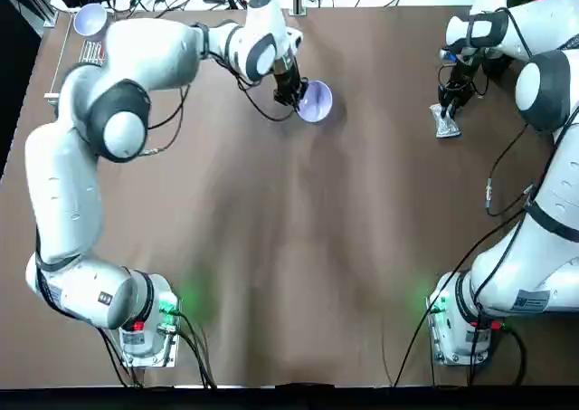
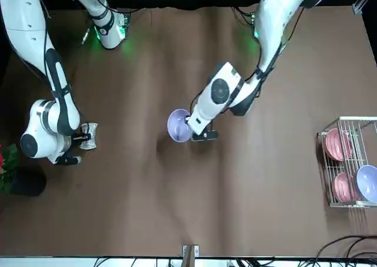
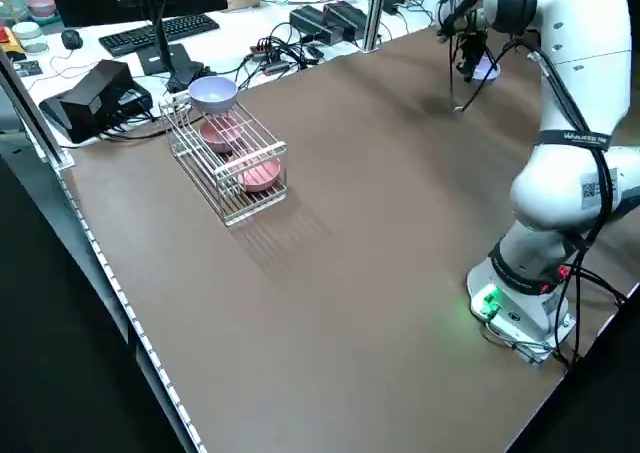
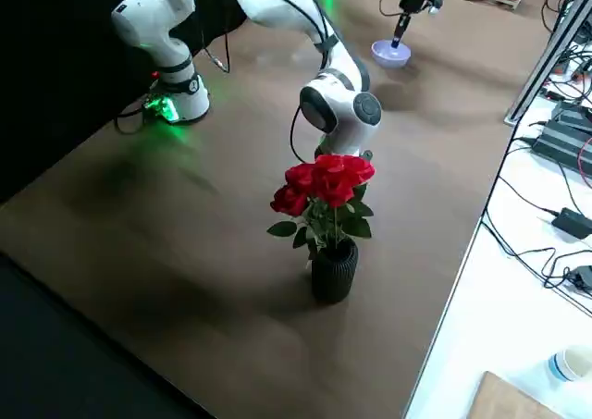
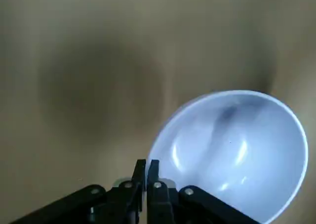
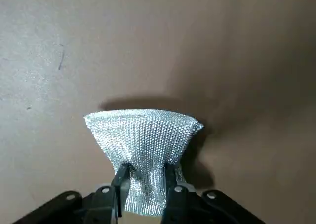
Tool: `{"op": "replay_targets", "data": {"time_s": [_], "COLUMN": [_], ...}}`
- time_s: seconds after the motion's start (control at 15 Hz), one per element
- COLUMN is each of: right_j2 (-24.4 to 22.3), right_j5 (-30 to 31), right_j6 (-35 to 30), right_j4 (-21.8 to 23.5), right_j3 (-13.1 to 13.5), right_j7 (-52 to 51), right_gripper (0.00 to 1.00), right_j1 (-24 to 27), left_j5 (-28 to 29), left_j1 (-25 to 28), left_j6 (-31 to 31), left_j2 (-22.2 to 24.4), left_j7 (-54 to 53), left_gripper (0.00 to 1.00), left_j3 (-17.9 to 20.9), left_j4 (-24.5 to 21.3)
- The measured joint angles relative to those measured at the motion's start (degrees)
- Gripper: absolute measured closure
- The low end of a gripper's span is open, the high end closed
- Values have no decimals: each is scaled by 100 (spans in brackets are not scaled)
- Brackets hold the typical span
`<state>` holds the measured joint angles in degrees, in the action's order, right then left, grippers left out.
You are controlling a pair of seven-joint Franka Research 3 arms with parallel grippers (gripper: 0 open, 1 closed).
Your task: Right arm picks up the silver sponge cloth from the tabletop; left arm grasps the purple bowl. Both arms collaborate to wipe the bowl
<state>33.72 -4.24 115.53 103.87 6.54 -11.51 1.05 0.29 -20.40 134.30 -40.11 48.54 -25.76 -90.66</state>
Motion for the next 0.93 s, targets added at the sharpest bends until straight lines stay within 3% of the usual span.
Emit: {"op": "replay_targets", "data": {"time_s": [0.13, 0.27, 0.33, 0.47, 0.67, 0.93], "right_j2": [0, 0, 0, 0, 1, -9], "right_j5": [1, 1, 1, 1, 1, -16], "right_j6": [-1, -2, -2, -2, -3, -399], "right_j4": [-1, -3, -4, -5, -21, -590], "right_j3": [2, 11, 14, 15, 14, -87], "right_j7": [0, 1, 0, 1, 1, 619], "right_gripper": [66, 80, 80, 97, 98, 98], "right_j1": [-1, 6, 10, 14, 16, -226], "left_j5": [0, 0, 0, -1, -1, -1], "left_j1": [-547, -1082, -1273, -1430, -1455, -1600], "left_j6": [3, 12, 30, 94, 167, 183], "left_j2": [-360, -680, -806, -948, -984, -985], "left_j7": [340, 603, 689, 754, 754, 725], "left_gripper": [96, 96, 96, 96, 96, 96], "left_j3": [470, 969, 1133, 1234, 1262, 1410], "left_j4": [438, 829, 964, 1110, 1141, 1186]}}
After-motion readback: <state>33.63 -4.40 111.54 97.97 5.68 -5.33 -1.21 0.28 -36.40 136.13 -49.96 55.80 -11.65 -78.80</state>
